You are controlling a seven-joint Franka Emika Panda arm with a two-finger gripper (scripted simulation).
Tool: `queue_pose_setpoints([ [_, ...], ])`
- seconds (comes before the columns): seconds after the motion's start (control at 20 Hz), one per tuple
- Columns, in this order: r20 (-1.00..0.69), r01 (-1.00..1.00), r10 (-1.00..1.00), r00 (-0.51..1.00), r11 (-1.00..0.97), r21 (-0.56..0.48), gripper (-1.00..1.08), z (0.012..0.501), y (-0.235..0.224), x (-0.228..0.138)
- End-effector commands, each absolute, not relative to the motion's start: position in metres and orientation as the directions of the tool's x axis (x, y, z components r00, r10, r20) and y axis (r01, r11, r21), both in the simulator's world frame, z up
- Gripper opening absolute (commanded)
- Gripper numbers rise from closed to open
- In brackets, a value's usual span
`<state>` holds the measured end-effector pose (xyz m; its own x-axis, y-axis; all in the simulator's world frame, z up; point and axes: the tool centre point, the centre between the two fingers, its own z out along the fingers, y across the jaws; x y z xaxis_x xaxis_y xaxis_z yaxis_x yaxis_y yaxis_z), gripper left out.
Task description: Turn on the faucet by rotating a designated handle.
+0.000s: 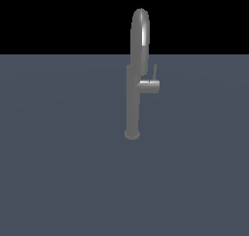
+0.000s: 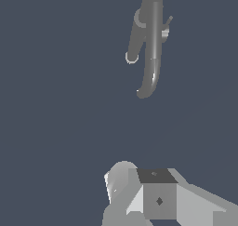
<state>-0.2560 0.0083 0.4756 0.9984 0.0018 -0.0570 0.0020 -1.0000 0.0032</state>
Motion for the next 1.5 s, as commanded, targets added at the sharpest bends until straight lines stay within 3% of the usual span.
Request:
queue_pose_setpoints([
  [0.0, -0.057, 0.002, 0.002, 0.998, -1.0, 0.003, -1.0, 0.476, 0.008, -0.256],
  [0.65, -0.118, -0.064, -0.057, 0.991, -0.996, -0.054, -1.0, 0.476, 0.009, -0.234],
  [1.45, -0.365, -0.331, -0.235, 0.901, -0.916, -0.227, -1.0, 0.465, 0.0, -0.154],
])
